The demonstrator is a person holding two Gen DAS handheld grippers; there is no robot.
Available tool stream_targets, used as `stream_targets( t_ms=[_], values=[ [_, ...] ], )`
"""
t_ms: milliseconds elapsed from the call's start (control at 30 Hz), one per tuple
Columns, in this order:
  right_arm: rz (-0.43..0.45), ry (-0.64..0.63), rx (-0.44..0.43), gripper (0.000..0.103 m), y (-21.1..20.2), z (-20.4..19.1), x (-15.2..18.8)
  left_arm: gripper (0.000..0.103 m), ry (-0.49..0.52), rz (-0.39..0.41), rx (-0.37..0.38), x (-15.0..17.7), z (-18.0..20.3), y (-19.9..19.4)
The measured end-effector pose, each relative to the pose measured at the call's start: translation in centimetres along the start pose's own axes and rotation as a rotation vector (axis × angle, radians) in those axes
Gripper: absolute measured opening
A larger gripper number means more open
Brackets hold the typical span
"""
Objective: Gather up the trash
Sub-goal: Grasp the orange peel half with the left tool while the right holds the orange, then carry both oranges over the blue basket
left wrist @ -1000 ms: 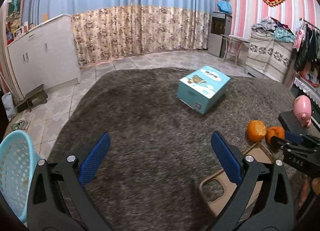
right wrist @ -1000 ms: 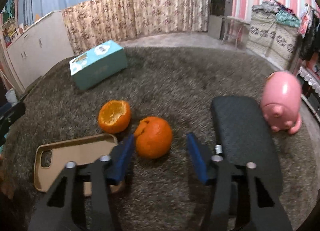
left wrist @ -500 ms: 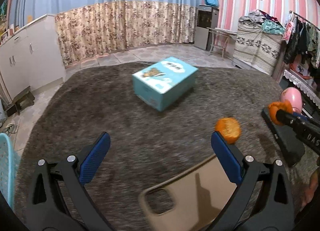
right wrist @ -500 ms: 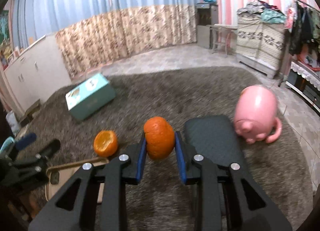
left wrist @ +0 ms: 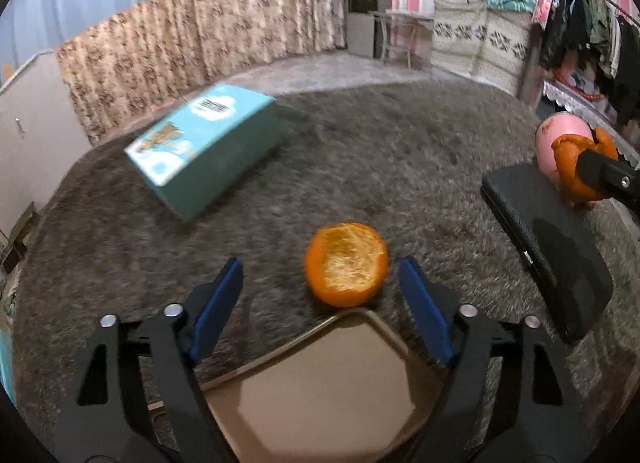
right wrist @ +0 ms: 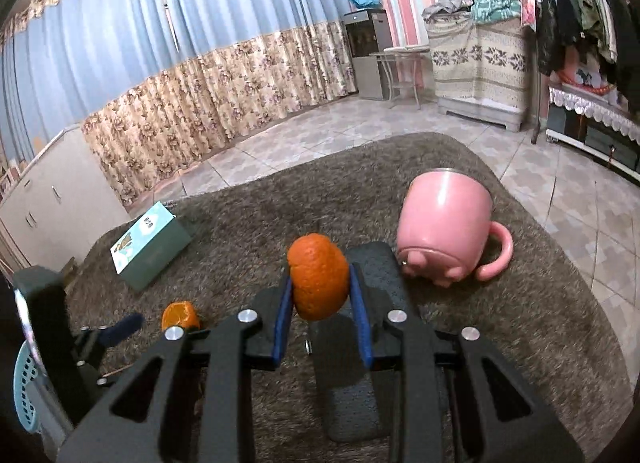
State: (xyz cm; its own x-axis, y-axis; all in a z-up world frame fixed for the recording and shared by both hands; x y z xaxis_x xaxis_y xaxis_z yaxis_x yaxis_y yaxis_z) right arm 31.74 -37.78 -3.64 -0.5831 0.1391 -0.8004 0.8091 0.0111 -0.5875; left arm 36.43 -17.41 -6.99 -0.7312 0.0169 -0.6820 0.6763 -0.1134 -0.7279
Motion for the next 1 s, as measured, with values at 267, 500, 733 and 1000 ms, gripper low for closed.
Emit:
stream_targets(
  t_ms=[267, 500, 733, 1000],
  values=[
    [-0.013, -0.030, -0.011, 0.027, 0.6, -1.5, 0.2, 0.033, -0.048, -0.028, 0.094, 0.0, -0.7, 0.1],
    [-0.020, -0.073, -0.016, 0.027, 0.7, -3.6, 0.1, 0.032, -0.030, 0.075, 0.049, -0.6, -3.0, -3.9],
    [-0.004, -0.156, -0.042, 0.027, 0.1, -8.1, -0.5, 0.032, -0.076, 0.152, -0.016, -1.5, -8.8, -8.6],
    [0.023, -0.256, -0.081, 0.028, -1.2, -14.2, -0.8, 0.032, -0.155, 0.201, -0.093, -0.7, -15.9, -12.2]
  ],
)
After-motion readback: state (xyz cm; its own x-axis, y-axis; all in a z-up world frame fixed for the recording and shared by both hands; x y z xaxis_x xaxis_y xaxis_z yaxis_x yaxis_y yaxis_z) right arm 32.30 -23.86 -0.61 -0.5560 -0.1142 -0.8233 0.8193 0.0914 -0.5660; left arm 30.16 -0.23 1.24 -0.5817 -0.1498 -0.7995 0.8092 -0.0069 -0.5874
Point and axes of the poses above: each gripper's, at about its wrist camera, not at the fingertips, and y roughly the way its jaws point, z to its right, x to its underside, the point moved 1 cm from there along y, roughly the way its jaws point, and after that the axes turned 9 degrees about -y, right-handed, at the moved point
